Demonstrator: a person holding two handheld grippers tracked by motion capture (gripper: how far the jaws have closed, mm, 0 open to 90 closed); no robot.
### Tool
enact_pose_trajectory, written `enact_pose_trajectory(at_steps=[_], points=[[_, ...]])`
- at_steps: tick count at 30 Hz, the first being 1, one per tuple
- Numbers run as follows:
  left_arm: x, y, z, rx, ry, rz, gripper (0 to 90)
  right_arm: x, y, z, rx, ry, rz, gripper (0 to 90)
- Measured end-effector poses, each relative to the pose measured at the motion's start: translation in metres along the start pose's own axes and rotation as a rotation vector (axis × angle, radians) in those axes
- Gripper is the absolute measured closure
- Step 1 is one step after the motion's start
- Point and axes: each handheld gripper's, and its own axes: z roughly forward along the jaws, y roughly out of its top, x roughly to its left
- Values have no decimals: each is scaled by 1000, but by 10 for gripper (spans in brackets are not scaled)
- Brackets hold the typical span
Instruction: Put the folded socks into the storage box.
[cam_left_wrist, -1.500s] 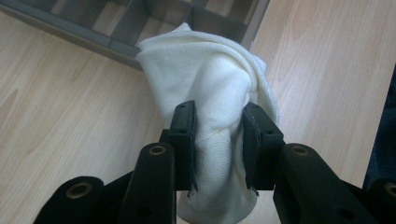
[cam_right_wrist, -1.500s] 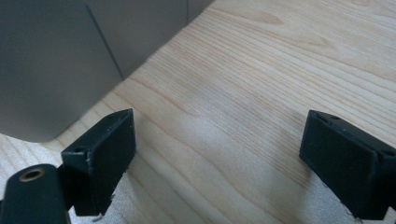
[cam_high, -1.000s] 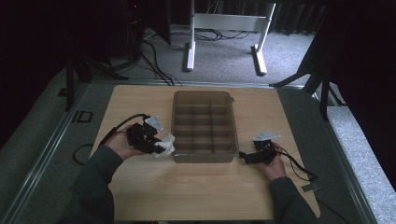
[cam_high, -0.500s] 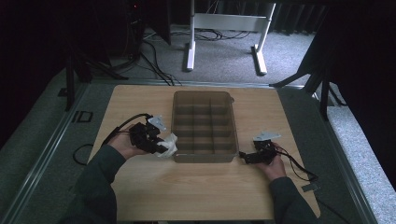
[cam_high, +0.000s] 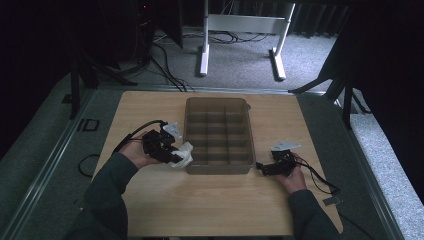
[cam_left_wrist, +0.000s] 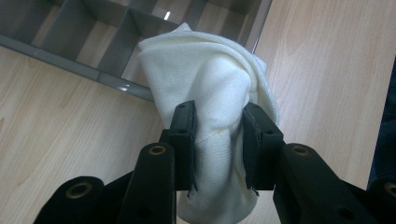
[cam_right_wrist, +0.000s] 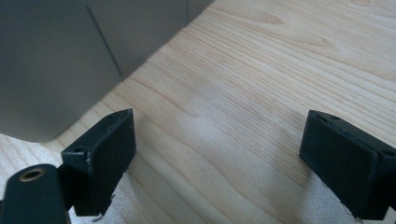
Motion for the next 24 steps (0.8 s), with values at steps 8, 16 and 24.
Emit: enact_pose_trajectory(at_steps=[8,16,24], points=[[2,5,0,4,1,7,689,0,0,0,-1,1,1,103],[4,7,3,18,-4,9,688,0,0,0,-1,0,0,103],[4,17,4,36,-3,33,689,0,0,0,0,0,-2,103]])
